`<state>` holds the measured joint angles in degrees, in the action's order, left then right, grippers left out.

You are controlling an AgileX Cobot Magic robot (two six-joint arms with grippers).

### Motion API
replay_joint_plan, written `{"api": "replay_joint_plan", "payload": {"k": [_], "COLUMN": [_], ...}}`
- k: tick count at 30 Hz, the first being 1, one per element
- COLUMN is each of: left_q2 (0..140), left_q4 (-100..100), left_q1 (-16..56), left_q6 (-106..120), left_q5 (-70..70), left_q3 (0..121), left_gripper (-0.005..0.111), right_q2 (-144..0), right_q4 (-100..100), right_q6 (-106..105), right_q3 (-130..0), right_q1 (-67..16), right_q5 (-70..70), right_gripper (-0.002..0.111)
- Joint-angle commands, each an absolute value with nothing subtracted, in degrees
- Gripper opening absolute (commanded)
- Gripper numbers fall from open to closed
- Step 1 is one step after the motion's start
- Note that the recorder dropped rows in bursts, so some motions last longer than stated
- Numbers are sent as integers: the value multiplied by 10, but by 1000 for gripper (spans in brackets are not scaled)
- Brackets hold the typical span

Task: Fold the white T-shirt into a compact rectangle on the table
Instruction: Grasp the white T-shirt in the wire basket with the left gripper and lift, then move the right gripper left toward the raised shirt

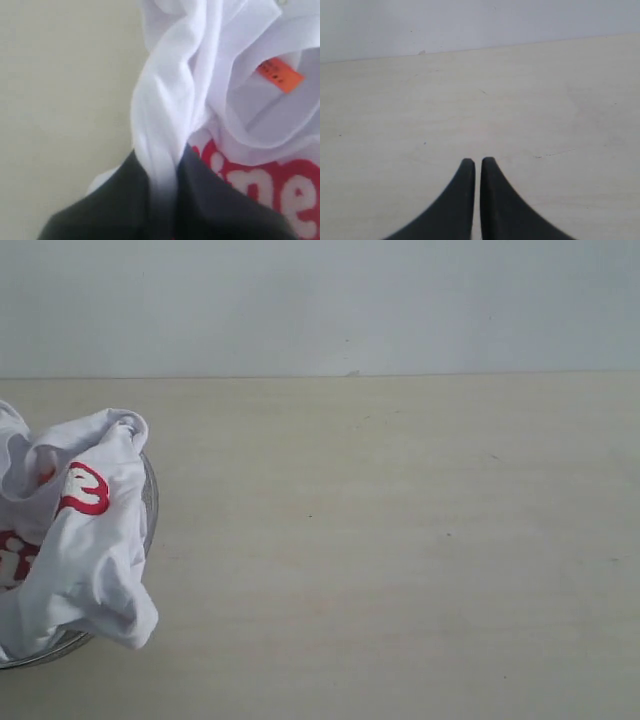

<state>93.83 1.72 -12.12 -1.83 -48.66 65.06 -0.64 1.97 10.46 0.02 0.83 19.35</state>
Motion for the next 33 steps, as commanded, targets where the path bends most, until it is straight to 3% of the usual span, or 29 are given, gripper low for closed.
{"api": "replay_joint_plan", "payload": {"k": [1,17,29,33], "left_q2": [900,817,792,783], "left_q4": [44,216,223,223], "left_q1": [-123,-123,-121,-121], "left_q6": [-10,89,90,90], "left_q5": [-479,-478,-482,-482], "left_q3": [654,654,654,654], "left_gripper": [5,5,5,5], "right_q2": [-6,-6,-6,-8], "right_q4": [21,38,-33,-43], "right_q6": [101,52,158,371], "right_q3": [0,0,0,-5], "right_q1": [8,8,8,8], "right_q5": [191,180,-237,-279], "right_gripper": [0,0,0,0]}}
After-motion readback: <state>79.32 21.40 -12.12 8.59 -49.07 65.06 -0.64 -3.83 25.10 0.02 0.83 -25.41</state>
